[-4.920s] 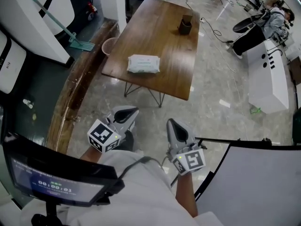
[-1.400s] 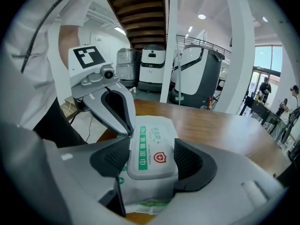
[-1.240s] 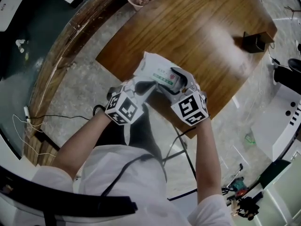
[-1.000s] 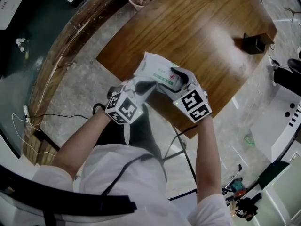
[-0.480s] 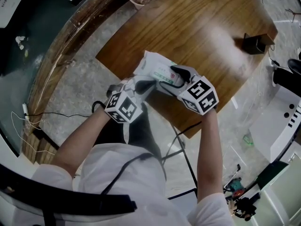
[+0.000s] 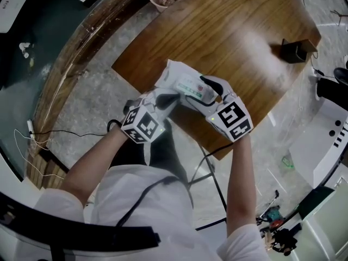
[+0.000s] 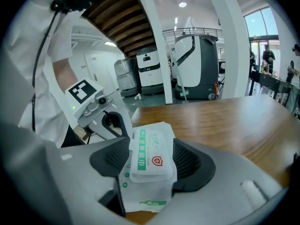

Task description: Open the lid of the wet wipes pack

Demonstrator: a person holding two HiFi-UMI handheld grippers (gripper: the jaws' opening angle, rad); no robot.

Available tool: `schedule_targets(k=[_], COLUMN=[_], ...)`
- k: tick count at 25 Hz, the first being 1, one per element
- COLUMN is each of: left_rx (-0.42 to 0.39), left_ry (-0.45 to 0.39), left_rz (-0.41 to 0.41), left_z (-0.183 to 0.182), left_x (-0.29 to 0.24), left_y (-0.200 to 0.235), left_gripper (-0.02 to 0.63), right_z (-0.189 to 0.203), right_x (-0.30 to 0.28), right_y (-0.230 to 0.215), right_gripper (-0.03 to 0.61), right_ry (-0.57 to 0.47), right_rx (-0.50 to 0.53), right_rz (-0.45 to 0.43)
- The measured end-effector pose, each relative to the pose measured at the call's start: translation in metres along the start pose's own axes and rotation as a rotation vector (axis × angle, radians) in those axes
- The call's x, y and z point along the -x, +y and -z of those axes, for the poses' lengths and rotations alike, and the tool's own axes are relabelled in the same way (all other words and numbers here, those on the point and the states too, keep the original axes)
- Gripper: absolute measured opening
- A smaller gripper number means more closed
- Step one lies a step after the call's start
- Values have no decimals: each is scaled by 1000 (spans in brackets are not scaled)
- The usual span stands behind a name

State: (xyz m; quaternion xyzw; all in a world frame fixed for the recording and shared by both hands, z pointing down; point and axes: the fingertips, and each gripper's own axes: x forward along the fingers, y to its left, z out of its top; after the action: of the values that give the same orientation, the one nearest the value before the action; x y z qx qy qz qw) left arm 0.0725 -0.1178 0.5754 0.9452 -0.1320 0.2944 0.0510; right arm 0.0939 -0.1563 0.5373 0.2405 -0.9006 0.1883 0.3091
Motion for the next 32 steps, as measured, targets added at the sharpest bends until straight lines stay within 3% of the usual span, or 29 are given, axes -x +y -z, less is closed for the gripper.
schedule_targets(k=[8, 17, 32], left_rx=[73, 137, 107], left_ry=[-45, -82, -95], left_rz=[-19, -49, -71], left_z=[-10, -22, -35], left_x=[8, 12, 23], left_y=[1, 9, 16], left_gripper=[3, 3, 3], right_z=[-26, -22, 17], right_x=[24, 29, 5], right_y=[-23, -63, -98], right_gripper=[261, 153, 149], right_ry=[-116, -192, -219], right_rx=[-13, -76, -361], right_rz=[77, 185, 149])
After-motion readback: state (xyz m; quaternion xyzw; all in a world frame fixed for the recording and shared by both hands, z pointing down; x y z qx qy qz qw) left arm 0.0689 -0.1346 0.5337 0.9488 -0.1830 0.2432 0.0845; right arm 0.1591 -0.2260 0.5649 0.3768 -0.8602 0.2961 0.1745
